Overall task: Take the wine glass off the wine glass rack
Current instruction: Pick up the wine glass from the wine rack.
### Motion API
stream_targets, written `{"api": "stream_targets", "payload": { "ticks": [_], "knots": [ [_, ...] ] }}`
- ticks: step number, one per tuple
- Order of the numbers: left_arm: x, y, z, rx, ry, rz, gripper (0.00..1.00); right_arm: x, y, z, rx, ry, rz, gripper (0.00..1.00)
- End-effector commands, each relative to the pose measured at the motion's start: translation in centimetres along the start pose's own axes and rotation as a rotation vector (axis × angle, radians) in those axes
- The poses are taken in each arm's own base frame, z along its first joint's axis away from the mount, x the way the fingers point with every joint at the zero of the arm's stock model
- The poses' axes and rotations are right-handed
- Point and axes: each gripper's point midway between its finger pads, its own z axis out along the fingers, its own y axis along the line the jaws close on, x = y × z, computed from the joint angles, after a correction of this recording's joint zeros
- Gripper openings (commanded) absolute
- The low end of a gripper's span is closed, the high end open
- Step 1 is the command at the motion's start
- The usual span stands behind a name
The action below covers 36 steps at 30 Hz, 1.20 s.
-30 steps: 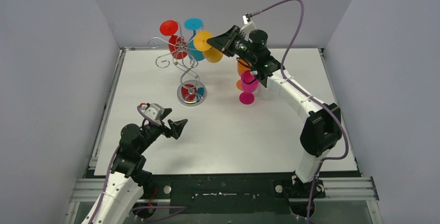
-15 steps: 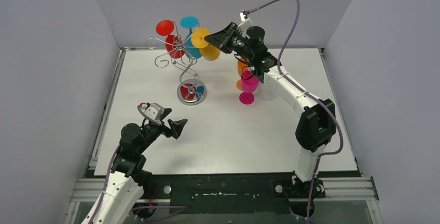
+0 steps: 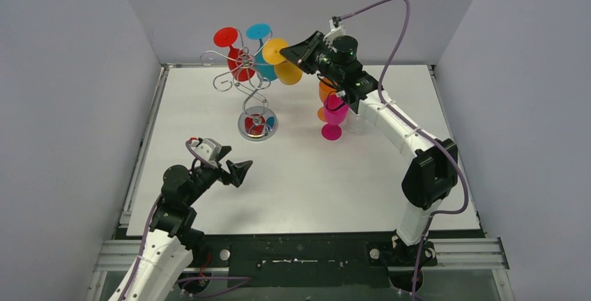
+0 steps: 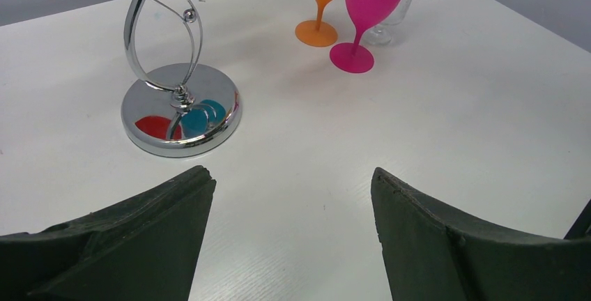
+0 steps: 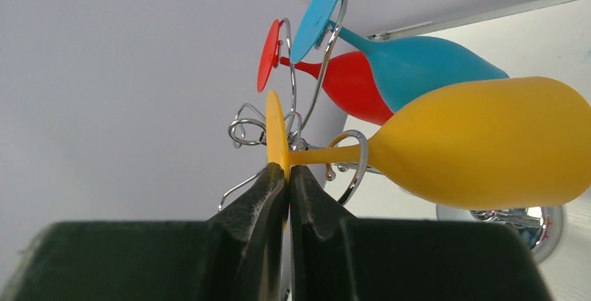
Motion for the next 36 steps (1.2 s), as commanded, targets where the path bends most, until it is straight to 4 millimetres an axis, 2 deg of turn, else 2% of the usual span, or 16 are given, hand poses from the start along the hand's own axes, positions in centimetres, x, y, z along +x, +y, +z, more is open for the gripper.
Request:
{"api": "stream_targets", "payload": {
  "ticks": [1,5,9,14,20,29,36],
  "knots": [
    [-2.7,-0.5,0.0,0.025,-0.058,0.032,0.82,-0.7,4.0,-2.1,-0.049,-0.014,0.076,0.00],
    [-2.7,-0.5,0.0,0.026,-0.059,0.031,0.84,0.0,4.2,-1.8,-0.059,0.032,0.118,0.00],
    [-2.7,-0.5,0.1,0.027,-0.058,0.032,0.93,0.9,3.9,-1.6,-0.042,0.079,0.130,0.00],
    [-2.7,-0.7,0.0,0.037,-0.058,0.036,0.93,0.9,2.7,-1.5,0.028,0.069,0.103,0.00],
    [-2.8,-0.7,0.0,0.038,-0.062,0.038,0.94,1.7,3.0,-1.6,0.023,0.111,0.098,0.00],
    [-2.6,-0.7,0.0,0.037,-0.058,0.039,0.94,0.3,2.1,-3.3,0.059,0.041,0.083,0.00],
    [-2.6,-0.7,0.0,0.039,-0.056,0.040,0.94,-0.3,2.8,-4.4,0.034,0.018,0.081,0.00]
  ]
}}
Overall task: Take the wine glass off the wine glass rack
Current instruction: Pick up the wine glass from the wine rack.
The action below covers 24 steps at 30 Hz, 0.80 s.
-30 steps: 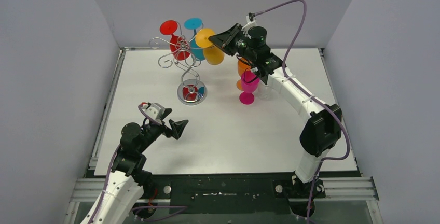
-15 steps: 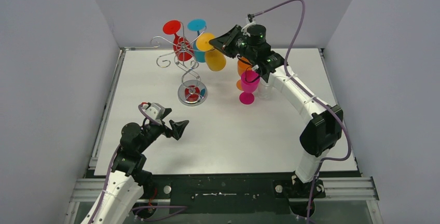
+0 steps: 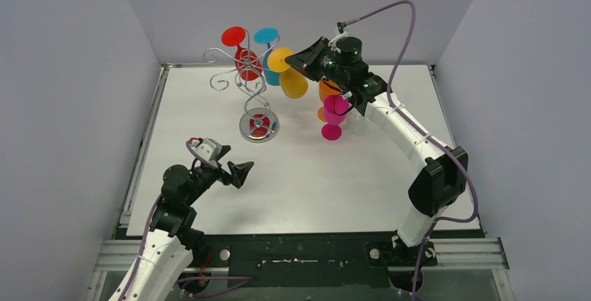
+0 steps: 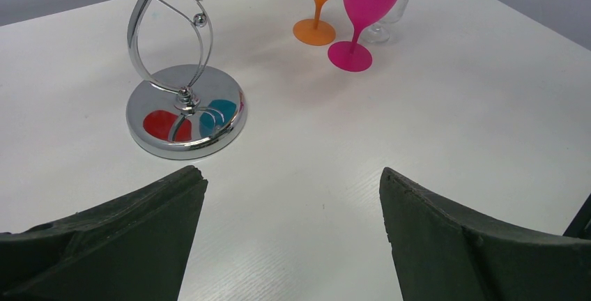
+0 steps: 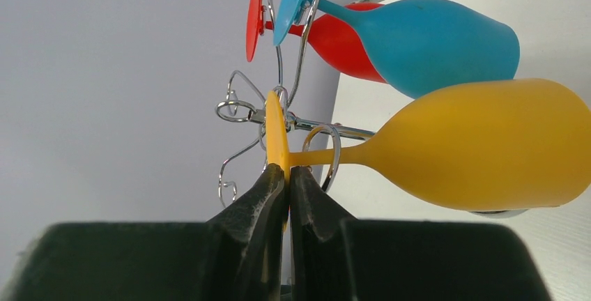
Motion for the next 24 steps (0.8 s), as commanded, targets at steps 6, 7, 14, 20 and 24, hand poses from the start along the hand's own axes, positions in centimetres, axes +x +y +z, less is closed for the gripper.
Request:
{"api": "stream_targets", "payload": {
  "ticks": [6,7,14,20,24],
  "knots": [
    [-2.8,-0.6,0.0,0.031,-0.063,0.038,0.94,-1.1,2.8,-2.9,-0.078,-0.035,-0.015,0.00],
    [-2.7,-0.6,0.0,0.030,-0.061,0.038,0.94,-1.0,2.7,-3.0,-0.077,-0.033,-0.015,0.00],
    [-2.7,-0.7,0.0,0.032,-0.062,0.039,0.94,-1.2,3.3,-3.9,-0.095,-0.046,-0.021,0.00],
    [-2.7,-0.7,0.0,0.032,-0.062,0.040,0.94,-0.4,3.8,-4.2,-0.120,-0.011,-0.017,0.00],
    [-2.8,-0.7,0.0,0.033,-0.062,0.040,0.94,0.5,3.9,-3.9,-0.132,0.020,-0.012,0.00]
  ]
}}
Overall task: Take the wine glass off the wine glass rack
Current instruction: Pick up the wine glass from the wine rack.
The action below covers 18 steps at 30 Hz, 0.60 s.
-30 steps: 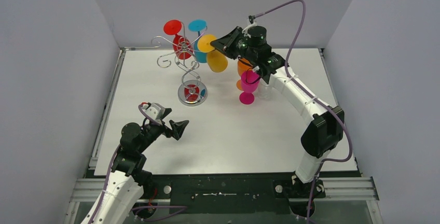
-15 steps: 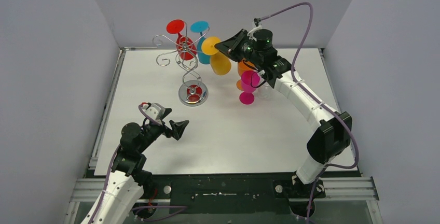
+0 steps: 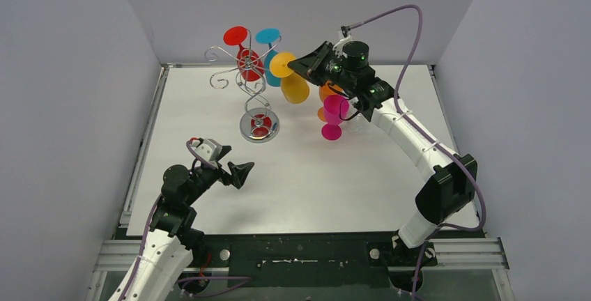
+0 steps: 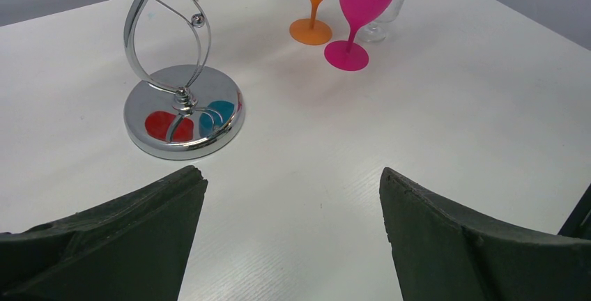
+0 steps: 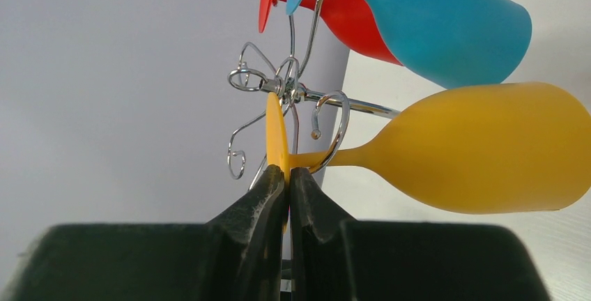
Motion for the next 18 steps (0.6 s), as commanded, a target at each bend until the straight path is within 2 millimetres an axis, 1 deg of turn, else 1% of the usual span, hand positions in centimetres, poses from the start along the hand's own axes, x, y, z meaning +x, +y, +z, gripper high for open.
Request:
{"api": "stream_targets", "payload": {
  "ticks": [1,7,14,18],
  "knots": [
    [-2.7,-0.5,0.0,0.022,-0.062,0.039,0.94,0.2,3.7,-1.4,-0.114,0.006,-0.019,0.00],
    [-2.7,-0.5,0.0,0.022,-0.062,0.040,0.94,1.0,4.3,-0.5,-0.136,0.037,-0.026,0.00],
    [-2.6,-0.5,0.0,0.022,-0.058,0.038,0.94,0.9,4.4,1.6,-0.145,0.056,-0.016,0.00],
    [-2.6,-0.4,0.0,0.022,-0.057,0.039,0.94,0.5,4.0,2.8,-0.135,0.040,0.001,0.00]
  ]
}}
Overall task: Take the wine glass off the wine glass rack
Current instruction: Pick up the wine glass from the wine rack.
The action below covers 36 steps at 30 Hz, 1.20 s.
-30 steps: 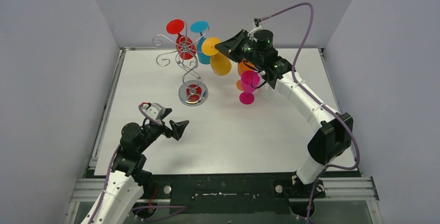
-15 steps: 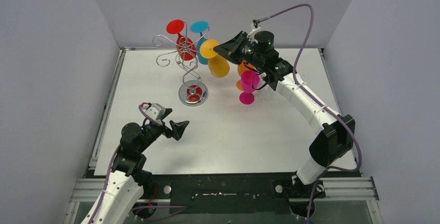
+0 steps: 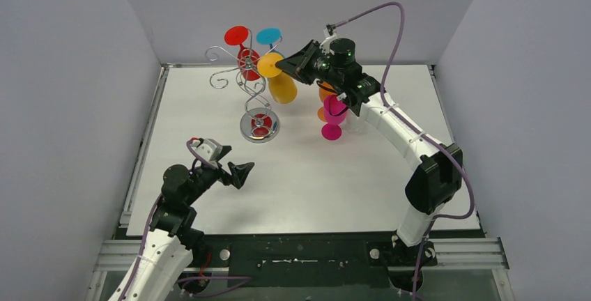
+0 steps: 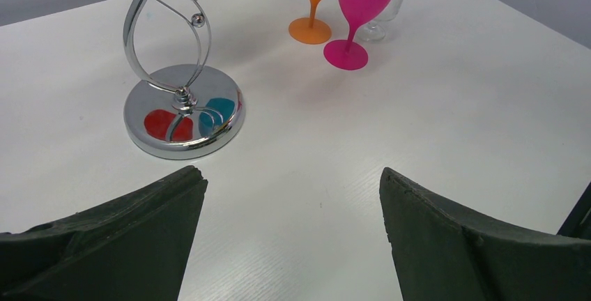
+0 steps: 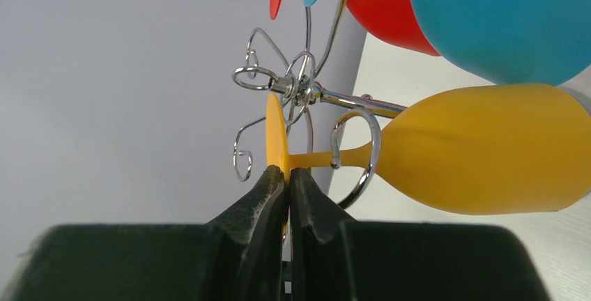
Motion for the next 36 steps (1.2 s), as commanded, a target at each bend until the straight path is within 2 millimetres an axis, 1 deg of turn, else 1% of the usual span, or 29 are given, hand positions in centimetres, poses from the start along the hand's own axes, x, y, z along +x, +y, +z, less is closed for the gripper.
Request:
{"api": "stream_targets", "payload": {
  "ticks": [1,4,8,11,17,24,27,31,34,36],
  "knots": [
    [-2.7,-0.4,0.0,0.018,-0.058,0.038,0.94,-1.4,2.7,0.7,-0.080,-0.036,-0.010,0.00],
    [-2.6,-0.4,0.0,0.018,-0.055,0.039,0.94,-2.1,2.4,1.1,-0.070,-0.069,-0.004,0.00],
    [-2.6,-0.3,0.0,0.016,-0.054,0.041,0.94,-3.3,2.0,1.0,-0.067,-0.113,0.018,0.00],
    [-2.5,-0.3,0.0,0.015,-0.051,0.041,0.94,-4.4,2.2,0.5,-0.080,-0.160,0.026,0.00],
    [-2.4,-0.3,0.1,0.015,-0.046,0.040,0.94,-5.7,2.9,-0.4,-0.124,-0.234,0.047,0.00],
    [-2.3,-0.3,0.1,0.014,-0.043,0.040,0.94,-6.7,2.3,-1.1,-0.087,-0.295,0.043,0.00],
    [-2.4,-0.3,0.1,0.015,-0.043,0.040,0.94,-7.2,2.0,-1.9,-0.071,-0.324,0.033,0.00],
    [-2.4,-0.2,0.1,0.014,-0.044,0.040,0.94,-7.5,2.3,-3.2,-0.070,-0.351,0.010,0.00],
    [-2.4,-0.3,0.1,0.015,-0.044,0.038,0.94,-7.4,3.0,-4.2,-0.097,-0.352,-0.024,0.00],
    [-2.4,-0.3,0.1,0.015,-0.045,0.037,0.94,-7.0,3.7,-4.9,-0.130,-0.346,-0.079,0.00]
  ]
}}
